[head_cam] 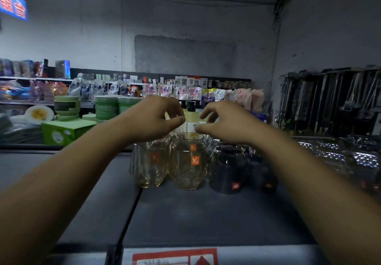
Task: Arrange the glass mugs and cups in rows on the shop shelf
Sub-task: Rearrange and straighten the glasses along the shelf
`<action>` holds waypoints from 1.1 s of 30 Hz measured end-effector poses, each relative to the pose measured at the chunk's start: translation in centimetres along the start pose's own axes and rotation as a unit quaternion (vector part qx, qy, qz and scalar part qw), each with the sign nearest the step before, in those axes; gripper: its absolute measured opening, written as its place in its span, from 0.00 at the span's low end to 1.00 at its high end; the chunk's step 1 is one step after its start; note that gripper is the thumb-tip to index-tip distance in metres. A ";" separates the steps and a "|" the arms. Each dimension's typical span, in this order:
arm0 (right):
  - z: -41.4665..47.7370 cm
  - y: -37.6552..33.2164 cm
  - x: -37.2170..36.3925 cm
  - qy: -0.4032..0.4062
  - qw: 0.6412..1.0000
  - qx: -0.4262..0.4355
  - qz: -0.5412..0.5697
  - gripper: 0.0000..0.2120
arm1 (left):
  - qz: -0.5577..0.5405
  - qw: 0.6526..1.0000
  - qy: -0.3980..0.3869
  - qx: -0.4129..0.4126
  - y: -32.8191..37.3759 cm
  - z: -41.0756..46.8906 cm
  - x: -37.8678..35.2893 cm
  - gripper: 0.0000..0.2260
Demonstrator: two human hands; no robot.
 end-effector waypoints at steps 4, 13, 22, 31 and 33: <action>4.4 0.0 -4.3 -0.107 0.993 -0.009 -0.040 0.28 | -0.056 0.996 0.037 0.059 -3.2 2.2 -1.8 0.17; 8.4 1.7 -7.4 -0.228 0.969 -0.045 -0.087 0.26 | -0.121 0.988 0.062 0.079 -4.8 1.2 -2.8 0.16; 8.5 1.7 -4.7 -0.098 0.994 -0.035 -0.025 0.22 | -0.160 0.978 0.060 0.123 -6.5 0.5 -2.5 0.07; 6.1 -0.8 1.6 0.112 0.984 -0.010 0.135 0.24 | -0.219 0.972 0.014 0.089 -3.4 1.6 -2.1 0.33; 5.7 -1.7 1.3 0.121 0.982 0.009 0.147 0.20 | -0.223 0.970 0.016 0.098 -3.8 1.5 -2.1 0.31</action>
Point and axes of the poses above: each hand's wrist, its own z-axis towards the middle knuckle, its own x-axis out of the back of the hand, y = z × x, the point moved 8 cm from there along z, towards the middle knuckle, and after that the axes turned 6 degrees about x, right-handed, at the moved point
